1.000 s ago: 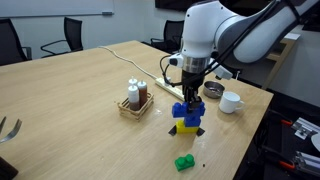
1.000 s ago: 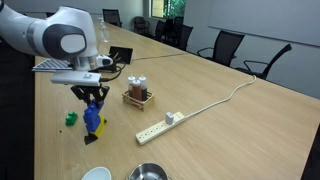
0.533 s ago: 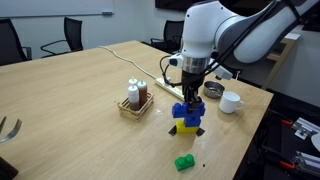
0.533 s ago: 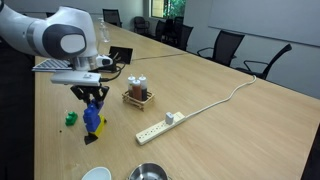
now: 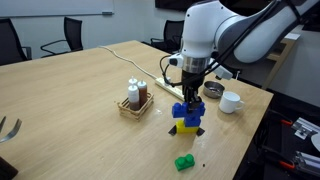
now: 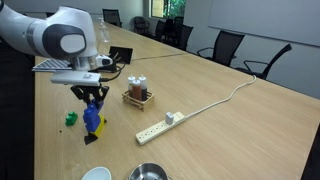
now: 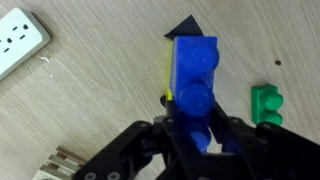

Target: Stack the blue block on top of the yellow and blue blocks

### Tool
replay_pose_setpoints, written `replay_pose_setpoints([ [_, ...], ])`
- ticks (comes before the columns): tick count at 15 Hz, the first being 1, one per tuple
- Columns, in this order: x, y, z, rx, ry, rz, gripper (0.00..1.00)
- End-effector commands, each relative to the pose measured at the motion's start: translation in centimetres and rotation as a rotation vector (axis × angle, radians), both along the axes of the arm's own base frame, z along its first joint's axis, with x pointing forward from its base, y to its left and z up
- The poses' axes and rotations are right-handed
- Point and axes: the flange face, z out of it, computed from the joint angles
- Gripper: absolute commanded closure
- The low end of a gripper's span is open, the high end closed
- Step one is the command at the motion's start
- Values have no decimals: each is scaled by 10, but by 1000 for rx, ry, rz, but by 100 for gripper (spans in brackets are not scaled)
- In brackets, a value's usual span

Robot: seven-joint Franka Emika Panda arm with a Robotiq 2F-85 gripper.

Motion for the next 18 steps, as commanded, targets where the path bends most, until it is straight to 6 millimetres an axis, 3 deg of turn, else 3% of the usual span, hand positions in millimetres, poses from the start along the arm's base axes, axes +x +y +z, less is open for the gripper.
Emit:
replay_pose_setpoints([
  [1, -1, 0, 3, -4, -11, -13, 90],
  [10, -5, 9, 11, -91, -104, -59, 90],
  [18, -9, 4, 2, -49, -66, -87, 90],
])
